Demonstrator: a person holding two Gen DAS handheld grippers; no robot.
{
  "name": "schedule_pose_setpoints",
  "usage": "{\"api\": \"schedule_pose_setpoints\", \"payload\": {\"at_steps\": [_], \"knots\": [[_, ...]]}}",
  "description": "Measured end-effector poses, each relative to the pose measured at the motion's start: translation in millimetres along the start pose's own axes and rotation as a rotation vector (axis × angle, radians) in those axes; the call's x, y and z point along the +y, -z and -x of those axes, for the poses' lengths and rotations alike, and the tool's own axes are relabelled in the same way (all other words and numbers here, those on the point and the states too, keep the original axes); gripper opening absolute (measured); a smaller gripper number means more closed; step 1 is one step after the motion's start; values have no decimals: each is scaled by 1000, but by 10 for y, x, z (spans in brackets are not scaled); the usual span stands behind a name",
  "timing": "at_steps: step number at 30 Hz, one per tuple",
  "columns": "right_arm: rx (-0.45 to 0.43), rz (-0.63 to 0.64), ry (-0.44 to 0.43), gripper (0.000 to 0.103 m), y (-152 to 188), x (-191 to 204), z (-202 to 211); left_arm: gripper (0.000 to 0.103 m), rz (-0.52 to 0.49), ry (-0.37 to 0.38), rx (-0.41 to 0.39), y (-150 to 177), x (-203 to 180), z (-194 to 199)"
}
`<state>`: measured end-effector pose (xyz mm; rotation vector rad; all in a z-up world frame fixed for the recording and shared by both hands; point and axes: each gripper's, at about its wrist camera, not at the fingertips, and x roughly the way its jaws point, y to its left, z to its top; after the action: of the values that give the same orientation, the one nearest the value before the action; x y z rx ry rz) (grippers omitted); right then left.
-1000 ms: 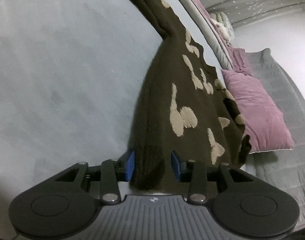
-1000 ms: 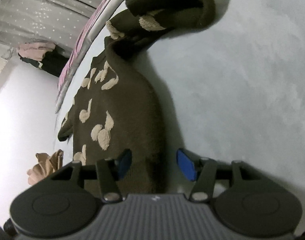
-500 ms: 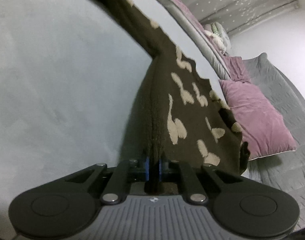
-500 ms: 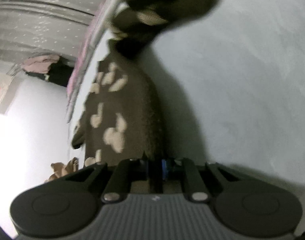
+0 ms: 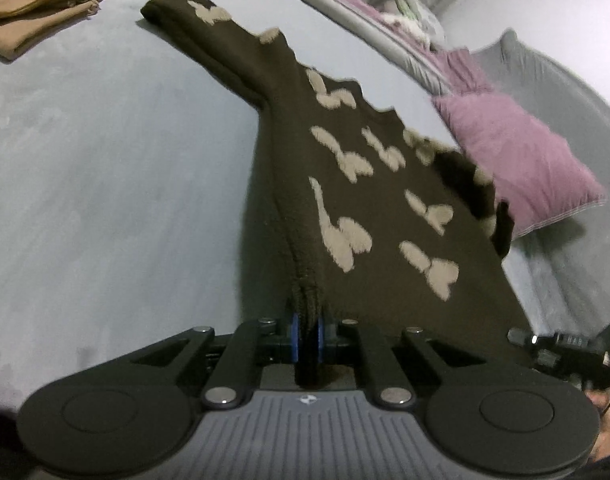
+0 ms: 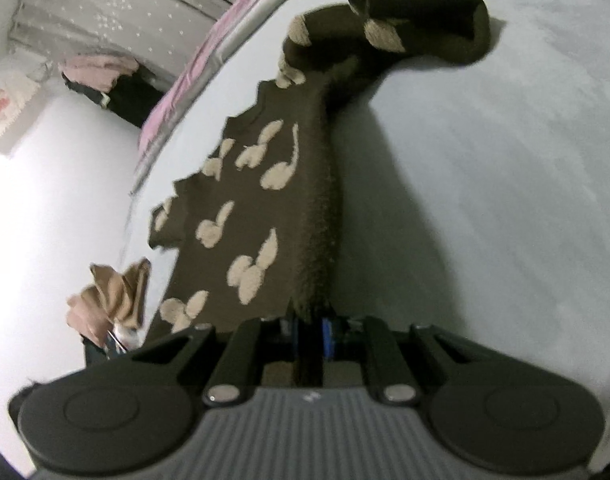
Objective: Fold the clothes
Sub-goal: 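Pull the sweater flat with both grippers, stretching the body lengthwise, then lay the stretched sweater flat on the bed and open both grippers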
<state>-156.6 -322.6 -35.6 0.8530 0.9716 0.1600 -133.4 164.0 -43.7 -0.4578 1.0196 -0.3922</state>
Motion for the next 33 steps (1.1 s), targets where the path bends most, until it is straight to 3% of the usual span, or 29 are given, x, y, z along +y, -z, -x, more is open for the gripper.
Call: {"api": "schedule_pose_setpoints", "payload": {"at_steps": [11, 15, 18, 24, 25, 28, 29, 30, 33], "knots": [[79, 47, 87, 10, 311, -116, 60, 8, -98, -108, 119, 103, -146, -207], [138, 87, 169, 10, 396, -124, -53, 9, -106, -150, 158, 99, -102, -361], [170, 114, 224, 10, 365, -150, -156, 11, -99, -159, 161, 104, -64, -427], [187, 130, 248, 12, 330, -171, -220, 21, -54, -120, 165, 29, -21, -351], [182, 122, 243, 14, 321, -172, -206, 24, -49, -121, 167, 21, -24, -329], [164, 107, 226, 38, 288, -157, -148, 34, -37, -127, 166, -1, -42, -267], [156, 108, 223, 51, 273, -139, -118, 35, -43, -136, 155, -5, -59, -229], [138, 127, 235, 57, 252, -100, -89, 38, -54, -147, 139, -32, -94, -199], [82, 177, 268, 57, 182, 17, -13, 43, -98, -181, 73, -93, -189, -89]]}}
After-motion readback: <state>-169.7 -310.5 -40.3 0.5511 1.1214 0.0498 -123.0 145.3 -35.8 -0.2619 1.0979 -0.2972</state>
